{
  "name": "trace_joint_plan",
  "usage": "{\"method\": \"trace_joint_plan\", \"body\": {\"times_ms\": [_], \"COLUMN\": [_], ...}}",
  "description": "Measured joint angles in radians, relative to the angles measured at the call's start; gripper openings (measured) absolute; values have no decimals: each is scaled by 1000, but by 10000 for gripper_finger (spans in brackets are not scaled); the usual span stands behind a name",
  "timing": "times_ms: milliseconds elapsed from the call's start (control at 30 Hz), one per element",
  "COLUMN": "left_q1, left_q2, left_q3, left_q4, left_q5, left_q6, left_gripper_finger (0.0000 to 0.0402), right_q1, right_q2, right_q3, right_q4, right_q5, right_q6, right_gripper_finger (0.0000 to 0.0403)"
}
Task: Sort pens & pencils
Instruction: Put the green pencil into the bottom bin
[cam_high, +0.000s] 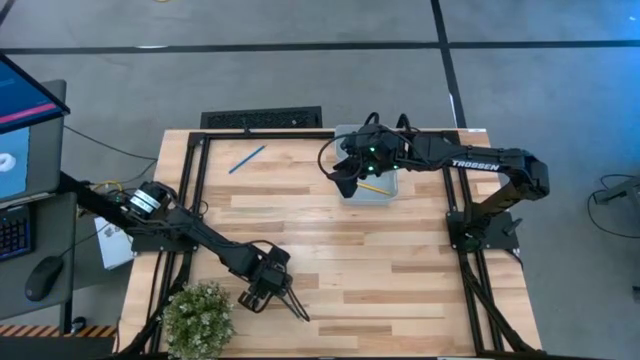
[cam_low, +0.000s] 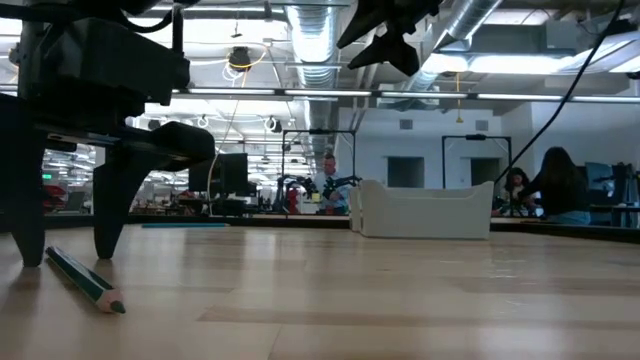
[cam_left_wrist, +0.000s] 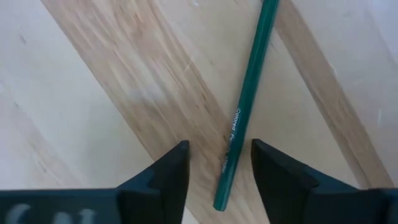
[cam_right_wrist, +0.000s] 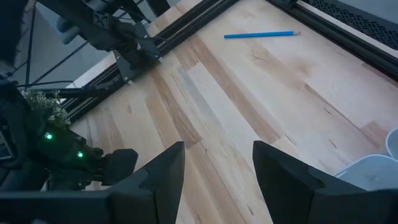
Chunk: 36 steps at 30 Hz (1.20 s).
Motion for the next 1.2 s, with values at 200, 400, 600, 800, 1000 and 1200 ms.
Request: {"method": "trace_joint_plan", "body": {"times_ms": [200,400,600,800,1000,1200], "left_q1": [-4,-5,-5,-4,-4,-4], "left_q2": [9,9,9,9,9,9], "left_q3": [1,1,0,0,0,0], "left_q4": [14,13,10,10,11,14], "left_q5": [-9,-14,-15,-3,-2,-1], "left_q6": [5,25,26,25,28,30], "left_gripper_finger": [112,101,100,100,78,18], "right_q1": [0,0,0,0,0,0], "right_q2": [0,0,0,0,0,0], "right_q3": [0,0,0,0,0,0], "right_q4": [0,0,0,0,0,0], "right_q5": [0,-1,0,0,0,0], "right_q6": [0,-6,-7,-7,-7,-8], "right_gripper_finger": [210,210,210,210,210,210]}}
